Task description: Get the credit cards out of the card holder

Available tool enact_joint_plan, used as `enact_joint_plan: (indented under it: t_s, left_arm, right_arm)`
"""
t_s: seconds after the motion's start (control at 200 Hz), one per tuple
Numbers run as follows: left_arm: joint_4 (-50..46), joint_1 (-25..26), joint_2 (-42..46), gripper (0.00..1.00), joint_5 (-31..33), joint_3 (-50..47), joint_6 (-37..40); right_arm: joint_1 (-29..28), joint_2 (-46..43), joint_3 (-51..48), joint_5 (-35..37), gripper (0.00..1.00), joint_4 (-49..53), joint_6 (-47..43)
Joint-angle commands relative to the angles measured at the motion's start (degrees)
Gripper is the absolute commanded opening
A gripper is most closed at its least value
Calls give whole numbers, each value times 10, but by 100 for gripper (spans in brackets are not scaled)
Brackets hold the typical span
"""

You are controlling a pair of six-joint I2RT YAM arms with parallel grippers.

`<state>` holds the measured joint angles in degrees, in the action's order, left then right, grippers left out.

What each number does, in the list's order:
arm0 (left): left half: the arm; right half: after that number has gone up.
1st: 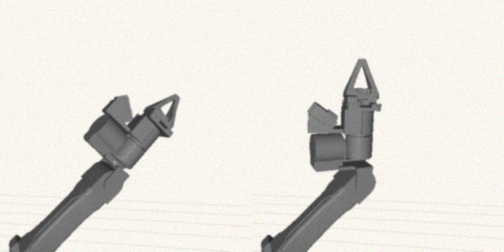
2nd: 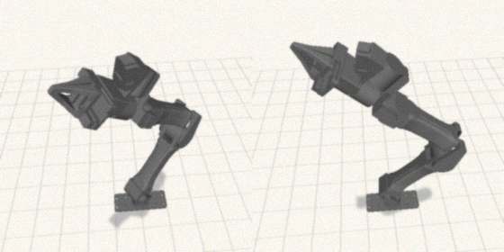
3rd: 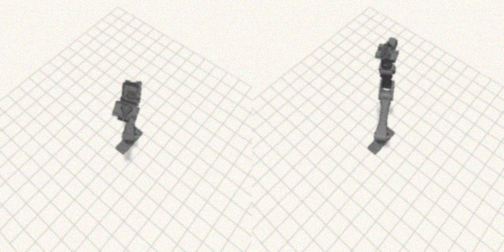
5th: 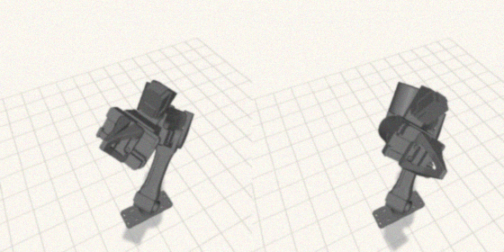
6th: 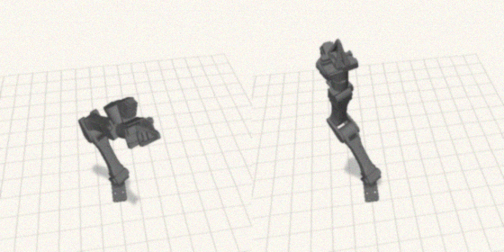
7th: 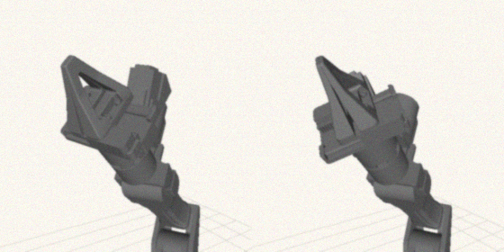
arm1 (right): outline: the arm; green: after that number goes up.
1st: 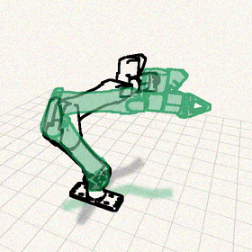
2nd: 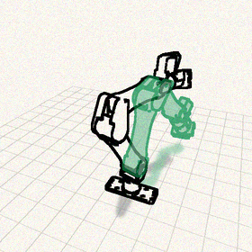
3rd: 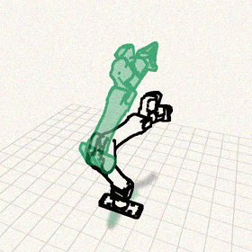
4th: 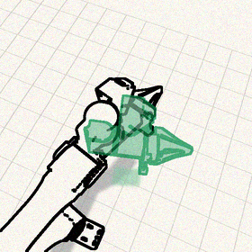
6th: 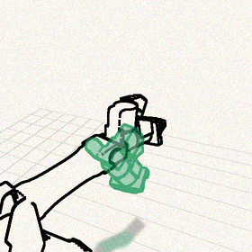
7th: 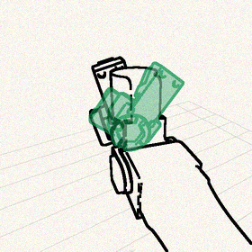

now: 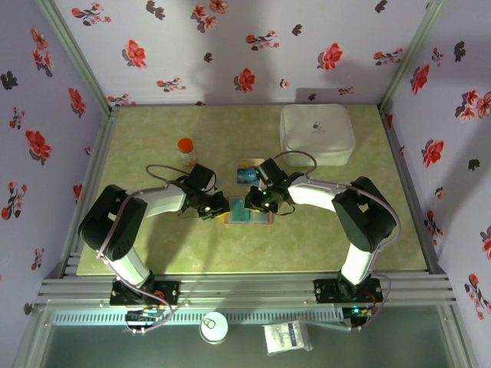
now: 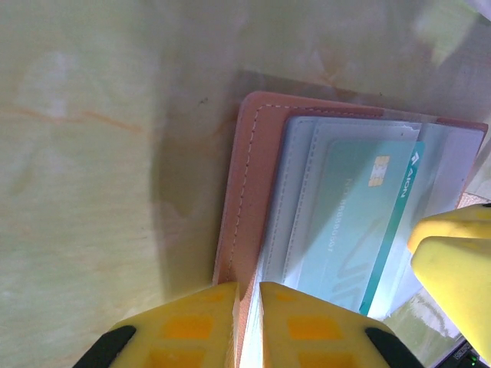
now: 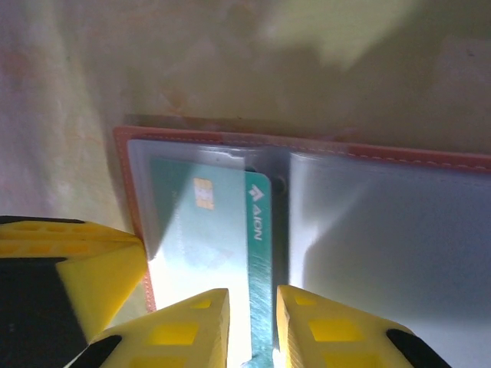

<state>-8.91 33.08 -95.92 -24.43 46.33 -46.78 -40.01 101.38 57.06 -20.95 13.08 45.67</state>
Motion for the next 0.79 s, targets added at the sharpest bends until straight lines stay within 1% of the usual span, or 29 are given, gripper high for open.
enact_joint_plan:
  t_s: [0.0, 0.255, 0.555, 0.79]
  left_arm:
    - [4, -3, 13, 13, 4, -13, -3]
    - [3, -1, 23, 13, 3, -22, -9]
    - [-21, 2, 59, 13, 13, -9, -10]
    - [-22, 4, 36, 12, 4, 27, -1]
  right_arm:
    - [6, 12, -16, 19, 23, 3, -3]
    - [7, 13, -19, 16, 23, 0, -9]
    - [7, -19, 1, 13, 23, 17, -18]
    - [7, -29, 4, 6, 23, 14, -14]
